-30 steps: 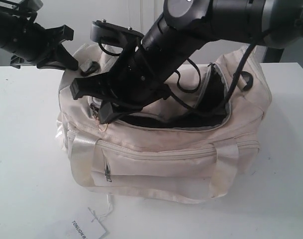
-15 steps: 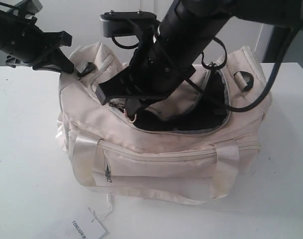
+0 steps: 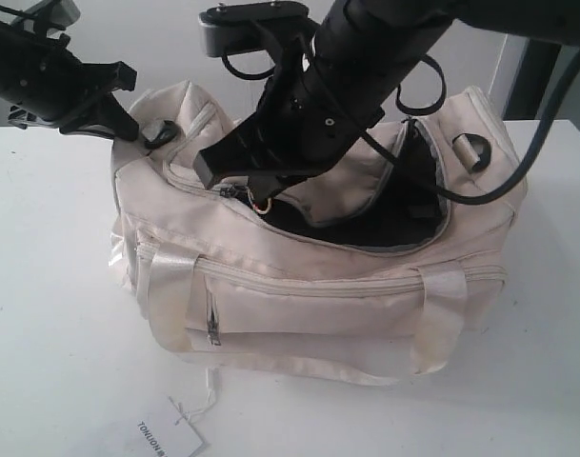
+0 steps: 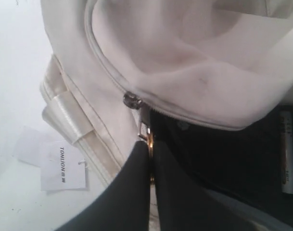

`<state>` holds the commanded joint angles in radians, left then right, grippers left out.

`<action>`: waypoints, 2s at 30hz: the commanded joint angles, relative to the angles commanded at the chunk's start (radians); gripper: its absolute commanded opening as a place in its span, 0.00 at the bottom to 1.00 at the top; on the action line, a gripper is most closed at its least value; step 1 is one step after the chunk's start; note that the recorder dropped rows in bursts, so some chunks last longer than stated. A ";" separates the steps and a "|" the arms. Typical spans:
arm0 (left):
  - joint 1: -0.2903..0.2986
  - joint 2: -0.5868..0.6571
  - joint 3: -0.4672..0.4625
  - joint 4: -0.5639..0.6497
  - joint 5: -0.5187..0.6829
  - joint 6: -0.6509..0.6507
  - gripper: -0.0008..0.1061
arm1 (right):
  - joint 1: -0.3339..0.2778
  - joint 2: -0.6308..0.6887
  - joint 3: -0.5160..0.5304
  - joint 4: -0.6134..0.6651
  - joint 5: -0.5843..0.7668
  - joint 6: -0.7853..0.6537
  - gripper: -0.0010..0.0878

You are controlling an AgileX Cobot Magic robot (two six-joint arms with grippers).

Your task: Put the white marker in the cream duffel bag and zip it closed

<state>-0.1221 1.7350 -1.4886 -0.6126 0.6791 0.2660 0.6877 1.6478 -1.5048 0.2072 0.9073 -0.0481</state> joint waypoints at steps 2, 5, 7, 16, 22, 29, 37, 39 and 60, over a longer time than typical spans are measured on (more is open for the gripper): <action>0.000 0.000 0.000 0.000 0.004 0.000 0.06 | 0.000 0.000 0.000 0.000 -0.002 0.000 0.01; 0.000 0.000 0.000 0.000 0.016 0.000 0.24 | 0.000 0.000 0.000 0.000 -0.002 0.000 0.01; 0.000 0.000 0.000 0.000 0.025 0.000 0.38 | 0.000 0.000 0.000 0.000 -0.002 0.000 0.01; 0.000 -0.002 -0.002 0.000 0.117 0.000 0.55 | 0.000 0.000 0.000 0.000 -0.003 0.000 0.01; 0.000 -0.037 -0.002 0.000 0.165 0.000 0.55 | 0.000 0.000 0.000 0.000 -0.003 0.000 0.01; 0.000 -0.071 0.000 0.012 0.262 0.000 0.55 | 0.000 0.000 0.000 0.000 -0.003 0.000 0.01; 0.000 -0.071 0.028 0.035 0.278 -0.007 0.55 | 0.000 0.000 0.004 0.000 0.000 0.000 0.01; -0.002 -0.071 0.048 0.035 0.261 -0.007 0.55 | 0.000 0.000 0.006 0.000 -0.003 0.000 0.01; 0.000 -0.071 0.131 -0.050 0.180 0.055 0.01 | 0.000 0.000 0.006 0.000 -0.005 0.000 0.01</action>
<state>-0.1222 1.6638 -1.3579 -0.6622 0.8593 0.3208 0.6877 1.6478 -1.4985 0.2074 0.9021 -0.0481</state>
